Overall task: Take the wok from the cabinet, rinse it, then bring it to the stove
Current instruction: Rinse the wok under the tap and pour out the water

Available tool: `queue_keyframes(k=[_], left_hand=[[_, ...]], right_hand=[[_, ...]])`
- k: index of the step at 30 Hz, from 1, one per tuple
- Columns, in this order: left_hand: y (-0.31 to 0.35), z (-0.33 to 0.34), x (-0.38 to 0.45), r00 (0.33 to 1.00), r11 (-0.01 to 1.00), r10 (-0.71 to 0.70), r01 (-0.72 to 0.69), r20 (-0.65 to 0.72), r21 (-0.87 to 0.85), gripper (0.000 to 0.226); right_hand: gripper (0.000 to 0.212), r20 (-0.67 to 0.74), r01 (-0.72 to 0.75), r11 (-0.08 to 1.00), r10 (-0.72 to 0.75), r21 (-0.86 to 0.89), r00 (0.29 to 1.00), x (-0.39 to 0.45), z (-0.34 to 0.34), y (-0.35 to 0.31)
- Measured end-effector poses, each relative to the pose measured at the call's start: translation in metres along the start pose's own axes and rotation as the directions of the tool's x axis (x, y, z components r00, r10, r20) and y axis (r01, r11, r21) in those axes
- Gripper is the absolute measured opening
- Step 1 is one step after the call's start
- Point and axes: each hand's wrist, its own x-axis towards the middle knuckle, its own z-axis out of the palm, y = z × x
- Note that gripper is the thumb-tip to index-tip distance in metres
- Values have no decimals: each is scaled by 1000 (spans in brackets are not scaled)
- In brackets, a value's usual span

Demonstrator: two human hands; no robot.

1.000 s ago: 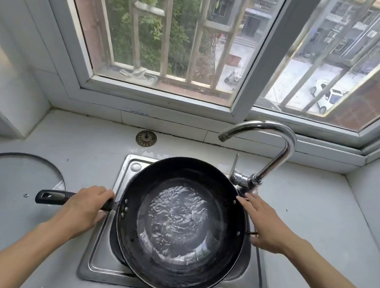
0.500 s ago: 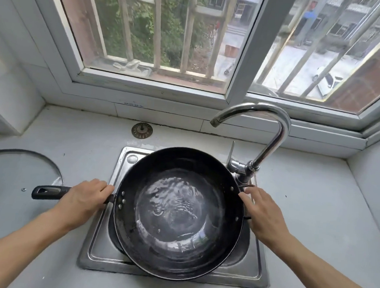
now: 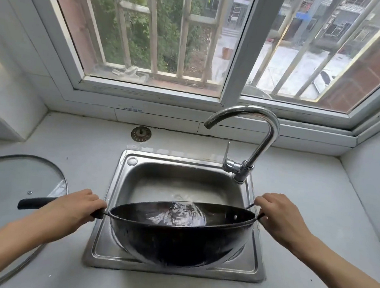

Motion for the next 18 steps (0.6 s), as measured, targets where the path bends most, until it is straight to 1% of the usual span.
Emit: queue_keyframes(k=[4,6,7,9,10,13,16,18], left_hand=[[8,-8,0,998,1000,18,-20,-54,-22,20],[11,-11,0,998,999,37,-38,-41,-24,17],[11,-13,0,999,999,41,-41,-7,-33,17],[10,-16,-1,996,996,53,-47,73,-76,17],[10,-17,-2,994,993,65,-56,84,-104,18],[10,-17,-7,996,991,74,-66,57,-119,19],[15,-23,-11,998,994,66,-64,21,-91,14],[20,-28,-15,999,998,45,-45,-5,-37,15]], right_hand=[[39,-1,-13,999,13,-42,1000,-4,-7,1],[38,13,-10,998,11,-55,1000,-6,-11,1],[39,26,-17,999,18,-50,999,-6,-13,2],[38,62,-44,999,43,4,997,-7,-16,6],[35,76,-55,997,52,45,996,-8,-17,9],[28,72,-77,991,69,114,995,-11,-21,11],[32,36,-62,996,60,67,998,-12,-24,6],[36,6,13,1000,-13,0,1000,-13,-27,2]])
